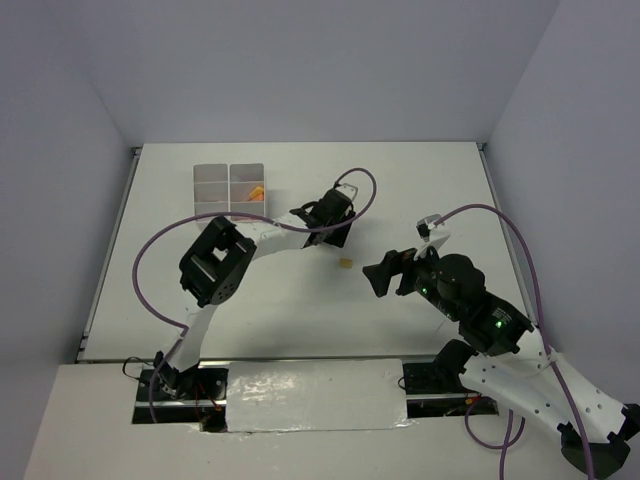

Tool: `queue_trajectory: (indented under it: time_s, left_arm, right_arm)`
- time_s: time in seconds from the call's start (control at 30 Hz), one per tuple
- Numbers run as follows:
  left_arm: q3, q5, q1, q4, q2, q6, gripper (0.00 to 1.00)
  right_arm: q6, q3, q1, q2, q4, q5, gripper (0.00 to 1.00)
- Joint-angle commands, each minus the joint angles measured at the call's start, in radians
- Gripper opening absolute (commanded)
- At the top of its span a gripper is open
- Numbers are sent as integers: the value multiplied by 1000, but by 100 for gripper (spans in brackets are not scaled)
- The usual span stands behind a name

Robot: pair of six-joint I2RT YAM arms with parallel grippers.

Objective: Sort the stationery into containers
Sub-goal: Pick up the stationery from the center of the board, then place the stationery in the storage box.

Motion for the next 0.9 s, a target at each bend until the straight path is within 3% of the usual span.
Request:
queue_trajectory:
  time_s: [0.0, 0.33, 0.5, 0.73, 0.87]
  left_arm:
    - [-62, -59, 7, -17, -90, -16, 27]
    - [-258, -197, 81, -61, -489, -11, 29]
    - [-341, -191, 228, -78, -617, -19, 29]
    - [-477, -102, 421, 44, -710, 21, 28]
    - [-591, -165, 464, 204, -763, 15, 30]
  right_arm:
    - [-19, -5, -3, -19, 31, 6, 100]
    - [-22, -10, -3, -11, 53, -9, 100]
    - [-32, 2, -2, 1, 65, -33, 100]
    - [-55, 19, -3, 38, 76, -59, 100]
    - [-62, 19, -3, 55, 82, -87, 100]
